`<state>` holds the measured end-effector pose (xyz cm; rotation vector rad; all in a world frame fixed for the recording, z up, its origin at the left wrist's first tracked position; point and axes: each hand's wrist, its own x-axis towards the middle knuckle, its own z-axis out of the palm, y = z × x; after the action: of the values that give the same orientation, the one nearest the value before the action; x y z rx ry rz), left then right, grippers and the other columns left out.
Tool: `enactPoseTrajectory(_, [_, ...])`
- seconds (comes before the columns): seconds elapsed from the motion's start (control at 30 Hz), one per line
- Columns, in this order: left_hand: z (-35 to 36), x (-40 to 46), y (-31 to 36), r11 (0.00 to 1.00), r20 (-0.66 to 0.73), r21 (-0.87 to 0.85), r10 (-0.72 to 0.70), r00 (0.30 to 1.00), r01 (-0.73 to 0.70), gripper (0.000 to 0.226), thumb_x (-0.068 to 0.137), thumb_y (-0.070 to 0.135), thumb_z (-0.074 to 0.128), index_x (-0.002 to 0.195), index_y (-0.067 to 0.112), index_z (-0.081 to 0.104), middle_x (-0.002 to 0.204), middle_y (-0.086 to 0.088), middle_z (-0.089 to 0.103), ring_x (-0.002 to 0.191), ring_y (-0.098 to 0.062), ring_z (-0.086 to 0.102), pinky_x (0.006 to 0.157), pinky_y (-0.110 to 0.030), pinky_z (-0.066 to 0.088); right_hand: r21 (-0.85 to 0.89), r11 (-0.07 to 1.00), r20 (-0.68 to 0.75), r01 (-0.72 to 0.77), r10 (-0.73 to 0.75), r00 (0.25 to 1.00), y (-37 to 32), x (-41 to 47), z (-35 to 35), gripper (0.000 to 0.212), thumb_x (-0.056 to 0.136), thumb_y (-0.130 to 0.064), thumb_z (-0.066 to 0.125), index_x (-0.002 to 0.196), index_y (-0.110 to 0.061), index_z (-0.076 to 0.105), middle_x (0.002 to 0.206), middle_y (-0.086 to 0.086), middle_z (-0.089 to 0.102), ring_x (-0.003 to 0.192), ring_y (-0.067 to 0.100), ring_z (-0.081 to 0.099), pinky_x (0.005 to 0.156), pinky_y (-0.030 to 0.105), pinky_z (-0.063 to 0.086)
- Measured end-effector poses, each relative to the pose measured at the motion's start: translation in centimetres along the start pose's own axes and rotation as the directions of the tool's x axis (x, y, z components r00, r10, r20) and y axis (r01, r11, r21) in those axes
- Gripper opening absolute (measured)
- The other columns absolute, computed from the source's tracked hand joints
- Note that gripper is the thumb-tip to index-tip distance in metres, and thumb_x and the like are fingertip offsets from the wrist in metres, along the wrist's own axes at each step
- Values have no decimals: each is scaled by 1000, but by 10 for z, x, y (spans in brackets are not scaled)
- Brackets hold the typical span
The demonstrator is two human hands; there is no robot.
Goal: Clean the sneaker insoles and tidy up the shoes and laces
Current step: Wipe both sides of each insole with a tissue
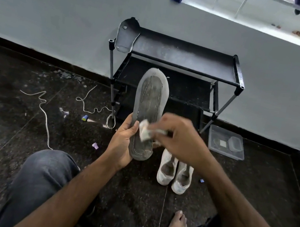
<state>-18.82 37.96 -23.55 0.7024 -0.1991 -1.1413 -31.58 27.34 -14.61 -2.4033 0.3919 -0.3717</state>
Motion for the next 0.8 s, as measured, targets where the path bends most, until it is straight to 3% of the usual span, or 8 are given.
enactPoseTrajectory(0.1, [7, -9, 0, 1000, 50, 7, -19, 999, 19, 39, 110, 14, 31, 142, 21, 51, 139, -12, 63, 118, -32, 67, 89, -64, 54, -364, 930, -318, -44, -80, 945, 3, 21, 12, 17, 97, -18, 66, 112, -20, 75, 86, -7, 58, 83, 11, 52, 77, 35, 50])
enactPoseTrajectory(0.2, [2, -16, 6, 998, 9, -50, -36, 999, 36, 37, 107, 13, 36, 133, 19, 62, 134, -16, 65, 112, -29, 70, 83, -45, 62, -527, 836, -61, 153, -217, 974, 0, 2, 37, 16, 98, -18, 56, 108, -19, 69, 88, -9, 42, 85, 7, 38, 78, 34, 46])
enactPoseTrajectory(0.27, [-2, -19, 11, 998, 13, -34, -52, 999, 52, 38, 108, 13, 35, 138, 16, 58, 137, -24, 60, 121, -39, 64, 93, -46, 59, -415, 855, 257, 310, -217, 942, -5, -19, 41, 18, 99, -19, 54, 110, -21, 69, 89, -14, 39, 84, 0, 34, 82, 26, 41])
enactPoseTrajectory(0.33, [-1, -21, 16, 998, 45, -15, -58, 997, 58, 40, 109, 16, 33, 145, 14, 49, 140, -27, 58, 124, -44, 60, 98, -49, 56, -217, 955, 376, 203, -110, 920, -9, -26, 24, 19, 99, -20, 62, 112, -24, 75, 88, -18, 48, 83, -3, 47, 80, 18, 43])
enactPoseTrajectory(0.4, [5, -22, 19, 997, 60, -33, -62, 996, 64, 41, 106, 14, 36, 144, 15, 51, 135, -23, 63, 115, -38, 67, 94, -49, 58, -15, 1000, 268, -1, 5, 963, -9, -23, 4, 19, 94, -15, 70, 111, -20, 77, 93, -16, 59, 87, -4, 59, 78, 16, 49])
enactPoseTrajectory(0.53, [10, -26, 18, 997, 108, -38, -63, 992, 68, 51, 97, 11, 45, 147, 21, 46, 141, -19, 59, 118, -39, 64, 93, -56, 53, 347, 930, -147, -122, 182, 972, -8, -5, -14, 19, 92, -10, 73, 111, -10, 75, 106, -3, 74, 98, 3, 68, 86, 21, 51])
enactPoseTrajectory(0.67, [18, -32, 25, 991, 88, -33, -126, 988, 130, 84, 72, 12, 68, 151, 8, 42, 139, -22, 56, 112, -36, 66, 84, -46, 55, 586, 797, -138, -145, 274, 952, -18, -1, -12, 12, 94, -7, 70, 104, -10, 76, 93, 4, 74, 86, 8, 66, 81, 24, 53])
enactPoseTrajectory(0.8, [26, -25, 34, 997, 15, 14, -71, 997, 71, 58, 87, 28, 61, 139, 4, 56, 117, -17, 64, 90, -25, 63, 67, -37, 51, 709, 676, -68, -202, 350, 934, -15, 4, -10, 13, 95, -12, 69, 106, -9, 76, 92, 2, 73, 88, 13, 67, 90, 35, 57])
